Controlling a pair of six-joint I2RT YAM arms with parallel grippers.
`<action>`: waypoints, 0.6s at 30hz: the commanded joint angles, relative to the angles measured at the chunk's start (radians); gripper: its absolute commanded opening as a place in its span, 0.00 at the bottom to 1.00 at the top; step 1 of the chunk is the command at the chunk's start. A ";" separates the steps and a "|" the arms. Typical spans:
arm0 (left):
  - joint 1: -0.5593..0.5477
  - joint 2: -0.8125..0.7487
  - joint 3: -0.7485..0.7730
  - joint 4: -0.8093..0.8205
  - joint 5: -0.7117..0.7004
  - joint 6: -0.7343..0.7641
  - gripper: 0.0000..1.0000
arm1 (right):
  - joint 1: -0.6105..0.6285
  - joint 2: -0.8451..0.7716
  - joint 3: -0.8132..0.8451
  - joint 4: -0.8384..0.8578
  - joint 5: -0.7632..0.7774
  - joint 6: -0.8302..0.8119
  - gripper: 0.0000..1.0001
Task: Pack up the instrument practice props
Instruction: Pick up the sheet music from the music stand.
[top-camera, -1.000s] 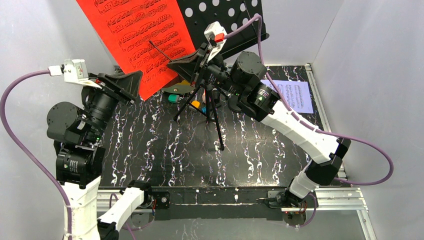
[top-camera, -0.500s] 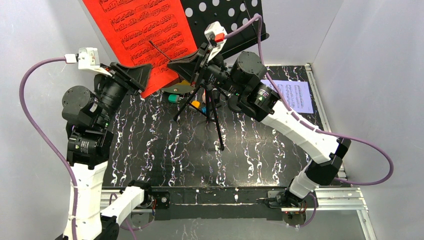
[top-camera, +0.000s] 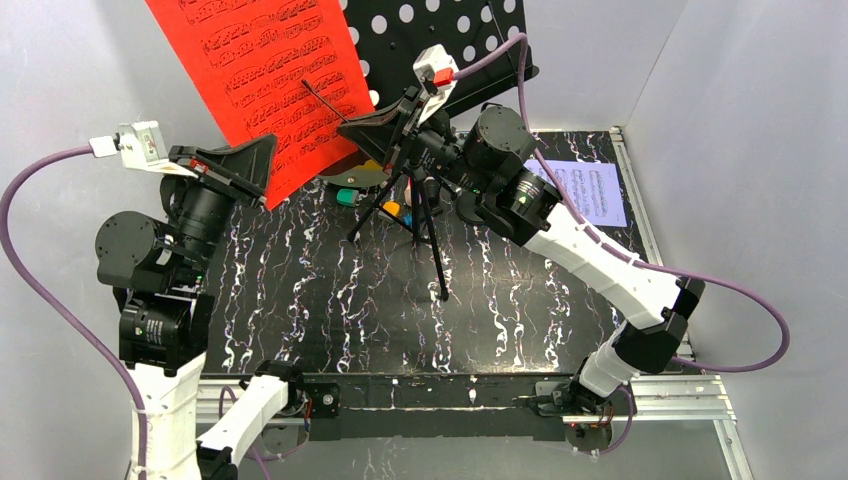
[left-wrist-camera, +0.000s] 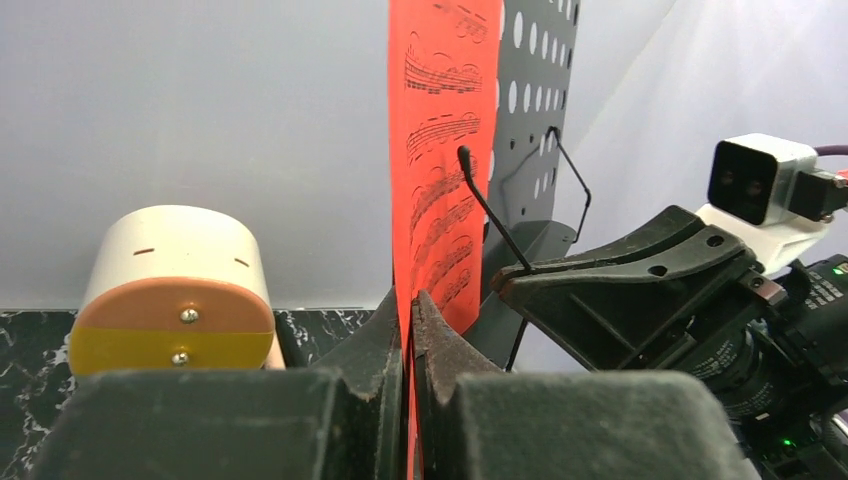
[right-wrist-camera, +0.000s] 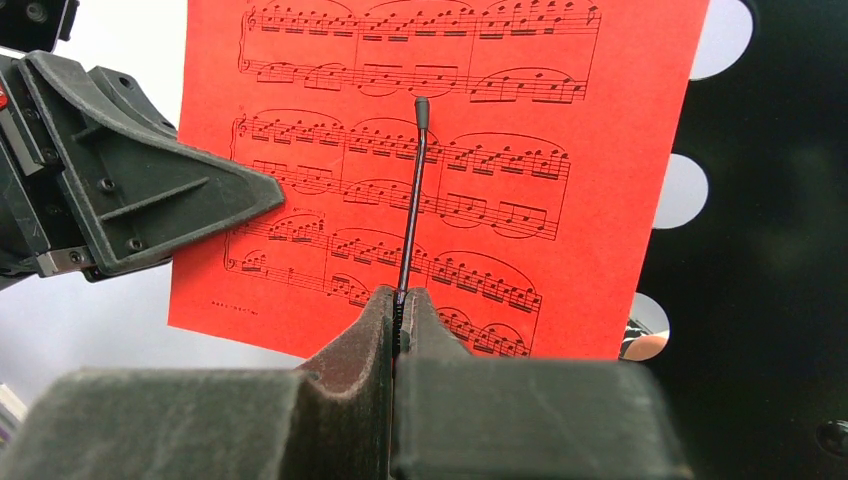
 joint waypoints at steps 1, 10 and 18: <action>0.005 -0.019 -0.001 -0.040 -0.065 0.037 0.00 | -0.020 -0.035 -0.007 0.047 0.086 -0.039 0.01; 0.005 -0.151 -0.013 -0.168 -0.238 0.106 0.00 | -0.021 -0.032 -0.029 0.063 0.115 -0.044 0.01; 0.005 -0.197 0.033 -0.256 -0.299 0.145 0.00 | -0.020 -0.025 -0.031 0.058 0.120 -0.049 0.08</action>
